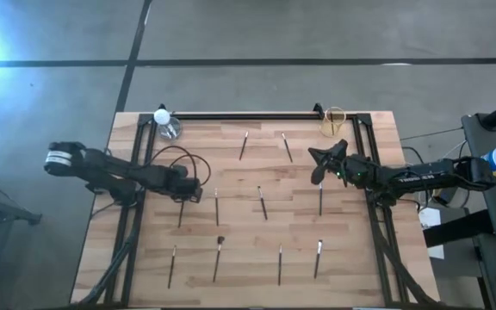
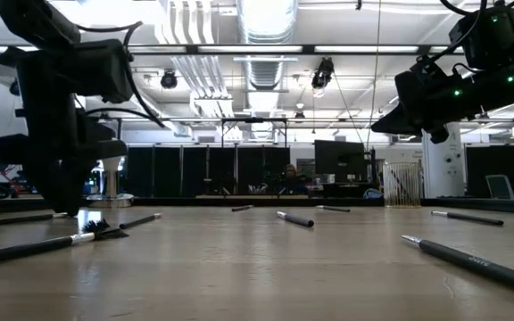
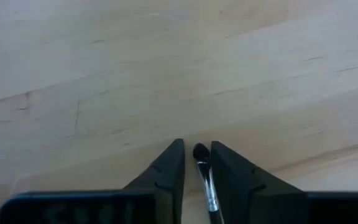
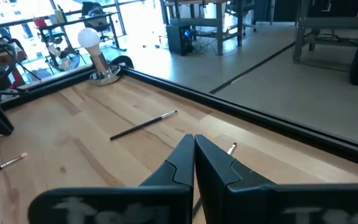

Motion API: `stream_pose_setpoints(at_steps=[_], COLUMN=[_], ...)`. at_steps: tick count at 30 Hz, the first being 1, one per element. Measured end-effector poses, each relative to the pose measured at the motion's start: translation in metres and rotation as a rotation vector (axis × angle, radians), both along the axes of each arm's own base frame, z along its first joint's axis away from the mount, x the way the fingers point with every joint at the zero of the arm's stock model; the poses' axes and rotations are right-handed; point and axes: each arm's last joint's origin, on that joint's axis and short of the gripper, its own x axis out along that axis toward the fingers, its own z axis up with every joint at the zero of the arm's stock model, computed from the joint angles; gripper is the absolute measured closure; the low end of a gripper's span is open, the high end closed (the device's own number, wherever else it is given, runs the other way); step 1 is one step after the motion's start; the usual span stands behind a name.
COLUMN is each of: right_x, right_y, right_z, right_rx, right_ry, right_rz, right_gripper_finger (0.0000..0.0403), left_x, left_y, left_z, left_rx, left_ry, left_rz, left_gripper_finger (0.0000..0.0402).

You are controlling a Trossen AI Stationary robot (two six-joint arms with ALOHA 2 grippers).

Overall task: Sort items
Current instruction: Put the black eyeshadow brush into the gold holder

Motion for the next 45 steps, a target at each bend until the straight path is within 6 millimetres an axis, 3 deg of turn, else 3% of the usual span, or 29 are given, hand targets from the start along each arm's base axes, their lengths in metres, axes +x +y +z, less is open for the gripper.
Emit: stream_pose_setpoints(at_steps=[9, 12, 20, 26, 35, 39, 45], right_x=[0.000, 0.000, 0.000, 0.001, 0.011, 0.030, 0.077], right_y=[0.000, 0.000, 0.000, 0.000, 0.006, 0.005, 0.000], right_z=[0.000, 0.000, 0.000, 0.001, 0.003, 0.010, 0.023], right_rx=[-0.003, -0.003, -0.002, 0.013, 0.090, 0.110, 0.148], right_ry=[0.002, 0.002, 0.001, -0.012, -0.091, -0.109, -0.093], right_rz=[0.000, 0.000, 0.000, 0.016, 0.270, 0.370, 0.491], right_gripper_finger=[0.0394, 0.0394, 0.0394, 0.0394, 0.0394, 0.0394, 0.0394], left_x=[-0.004, -0.004, 0.006, 0.027, 0.050, 0.065, 0.102], left_y=[0.000, 0.001, 0.003, 0.004, 0.018, 0.034, 0.055], left_z=[-0.004, -0.003, 0.024, 0.046, 0.040, 0.042, 0.051], left_rx=[0.015, 0.023, 0.130, 0.249, 0.500, 0.543, 0.595], left_ry=[0.018, 0.013, -0.136, -0.502, -1.065, -1.201, -1.308], left_rz=[-0.024, -0.043, -0.096, -0.180, -0.339, -0.458, -0.665], left_gripper_finger=[0.0395, 0.0398, 0.0401, 0.0401, 0.0401, 0.0401, 0.0401])
